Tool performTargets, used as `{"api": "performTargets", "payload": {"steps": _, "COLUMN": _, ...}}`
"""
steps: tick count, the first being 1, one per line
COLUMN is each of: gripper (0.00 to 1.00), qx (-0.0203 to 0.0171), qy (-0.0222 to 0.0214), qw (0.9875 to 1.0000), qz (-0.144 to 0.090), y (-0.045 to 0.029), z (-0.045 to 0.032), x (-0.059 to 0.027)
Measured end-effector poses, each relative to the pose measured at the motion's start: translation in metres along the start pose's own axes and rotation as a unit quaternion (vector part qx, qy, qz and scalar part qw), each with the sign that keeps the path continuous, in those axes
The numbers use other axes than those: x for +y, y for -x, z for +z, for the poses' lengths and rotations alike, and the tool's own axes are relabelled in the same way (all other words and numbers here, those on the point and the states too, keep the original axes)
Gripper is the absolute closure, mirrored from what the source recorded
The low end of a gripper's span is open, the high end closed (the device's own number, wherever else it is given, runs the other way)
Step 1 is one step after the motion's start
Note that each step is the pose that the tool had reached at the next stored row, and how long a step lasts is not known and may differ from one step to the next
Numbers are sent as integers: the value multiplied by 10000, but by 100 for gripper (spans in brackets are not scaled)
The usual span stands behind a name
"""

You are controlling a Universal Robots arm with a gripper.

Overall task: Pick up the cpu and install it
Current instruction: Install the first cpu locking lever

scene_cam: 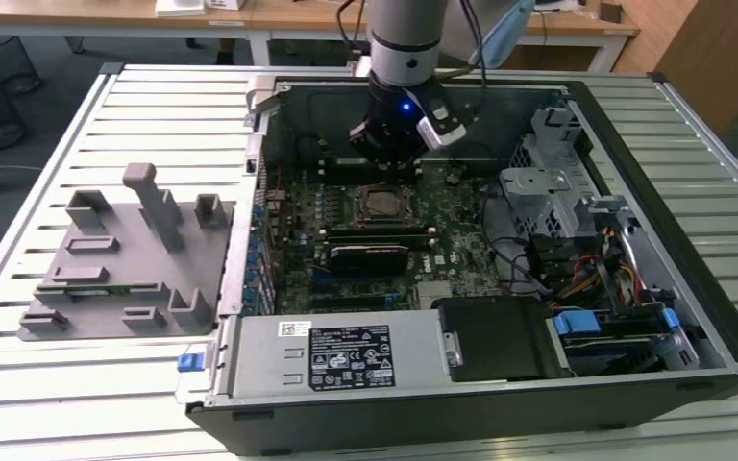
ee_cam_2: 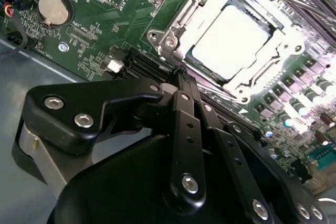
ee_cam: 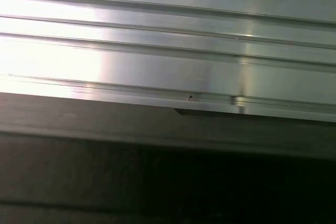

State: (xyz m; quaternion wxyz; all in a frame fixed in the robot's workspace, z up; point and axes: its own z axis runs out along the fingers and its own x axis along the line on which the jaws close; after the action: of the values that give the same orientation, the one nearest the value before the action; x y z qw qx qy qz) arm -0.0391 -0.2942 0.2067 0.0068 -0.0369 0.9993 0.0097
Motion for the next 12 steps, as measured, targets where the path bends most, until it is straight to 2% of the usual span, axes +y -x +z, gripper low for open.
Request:
{"api": "performTargets", "payload": {"steps": 7, "gripper": 89, "qx": 3, "qy": 0, "qw": 10000, "qz": 0, "y": 34, "z": 63, "x": -4}}
{"api": "performTargets", "payload": {"steps": 12, "gripper": 89, "qx": 4, "qy": 0, "qw": 10000, "qz": 0, "y": 35, "z": 69, "x": -4}}
